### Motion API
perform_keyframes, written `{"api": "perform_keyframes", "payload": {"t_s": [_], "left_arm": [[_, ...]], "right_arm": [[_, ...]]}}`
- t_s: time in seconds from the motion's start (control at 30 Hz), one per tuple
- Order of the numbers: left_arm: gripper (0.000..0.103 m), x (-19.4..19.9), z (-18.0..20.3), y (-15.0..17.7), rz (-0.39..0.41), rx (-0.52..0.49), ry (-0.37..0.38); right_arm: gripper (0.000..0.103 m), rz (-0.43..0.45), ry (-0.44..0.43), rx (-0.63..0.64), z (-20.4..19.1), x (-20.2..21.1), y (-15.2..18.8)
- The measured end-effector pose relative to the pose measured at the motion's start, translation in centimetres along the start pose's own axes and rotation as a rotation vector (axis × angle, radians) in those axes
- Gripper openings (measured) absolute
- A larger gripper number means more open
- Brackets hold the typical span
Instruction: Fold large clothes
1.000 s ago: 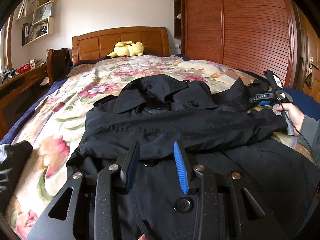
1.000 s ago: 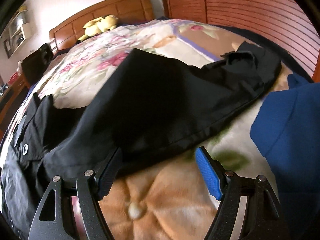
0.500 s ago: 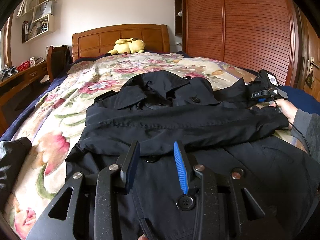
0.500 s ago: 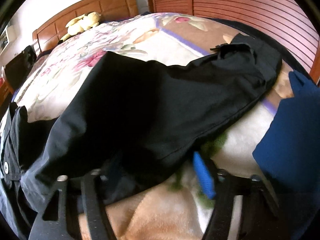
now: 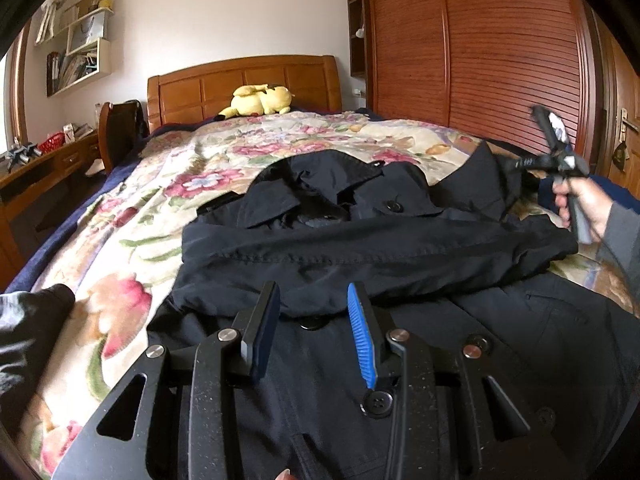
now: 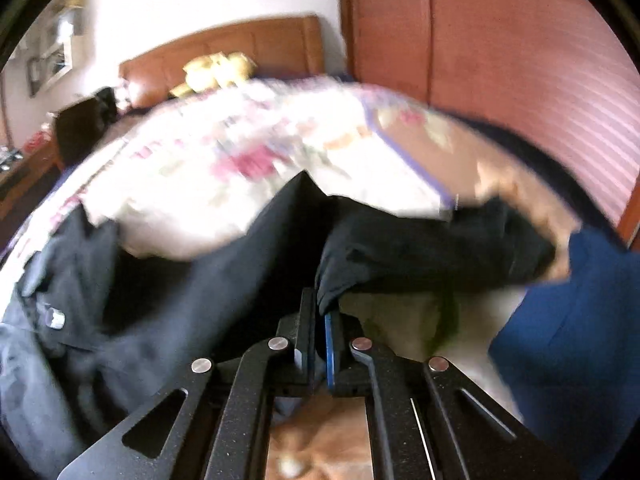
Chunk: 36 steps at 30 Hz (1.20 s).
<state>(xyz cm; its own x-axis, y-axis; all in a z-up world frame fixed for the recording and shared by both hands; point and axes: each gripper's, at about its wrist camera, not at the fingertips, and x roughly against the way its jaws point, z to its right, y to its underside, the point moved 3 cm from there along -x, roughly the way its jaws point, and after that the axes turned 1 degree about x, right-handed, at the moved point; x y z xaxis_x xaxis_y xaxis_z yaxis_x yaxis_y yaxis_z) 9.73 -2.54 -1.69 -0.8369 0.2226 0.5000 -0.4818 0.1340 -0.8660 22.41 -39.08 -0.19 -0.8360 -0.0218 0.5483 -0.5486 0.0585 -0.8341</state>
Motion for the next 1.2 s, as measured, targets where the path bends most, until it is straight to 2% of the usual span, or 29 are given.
{"api": "perform_keyframes", "payload": {"t_s": [0.13,0.27,0.43,0.53,0.73,0.9,0.97,1.1,1.2], "left_arm": [[0.036,0.5,-0.8,-0.1,0.003,0.006,-0.018],[0.036,1.0,-1.6,-0.3,0.016,0.018,-0.032],[0.036,1.4,-2.3,-0.5,0.025,0.027,-0.046],[0.036,1.6,-2.8,-0.6,0.027,0.032,-0.05],[0.036,1.7,-3.3,-0.6,0.031,0.038,-0.054],[0.036,1.7,-3.3,-0.6,0.036,0.041,-0.054],[0.036,1.4,-3.3,-0.5,0.036,0.045,-0.051],[0.036,1.1,-3.2,-0.1,0.02,0.039,-0.05],[0.036,1.1,-3.2,0.1,0.02,0.036,-0.047]], "right_arm": [[0.003,0.093,-0.094,0.08,-3.8,5.2,-1.5],[0.003,0.154,-0.207,0.161,-8.3,9.4,-0.5],[0.003,0.14,-0.341,0.256,-14.3,13.0,2.6],[0.003,0.1,-0.395,0.286,-16.7,13.9,5.0],[0.003,-0.012,-0.414,0.315,-19.1,12.3,8.4],[0.004,-0.079,-0.372,0.355,-20.0,10.7,9.3],[0.005,-0.105,-0.367,0.352,-21.9,10.6,9.6],[0.014,-0.086,-0.32,0.38,-22.7,11.5,10.2],[0.02,-0.084,-0.323,0.364,-22.6,12.2,10.7]]}}
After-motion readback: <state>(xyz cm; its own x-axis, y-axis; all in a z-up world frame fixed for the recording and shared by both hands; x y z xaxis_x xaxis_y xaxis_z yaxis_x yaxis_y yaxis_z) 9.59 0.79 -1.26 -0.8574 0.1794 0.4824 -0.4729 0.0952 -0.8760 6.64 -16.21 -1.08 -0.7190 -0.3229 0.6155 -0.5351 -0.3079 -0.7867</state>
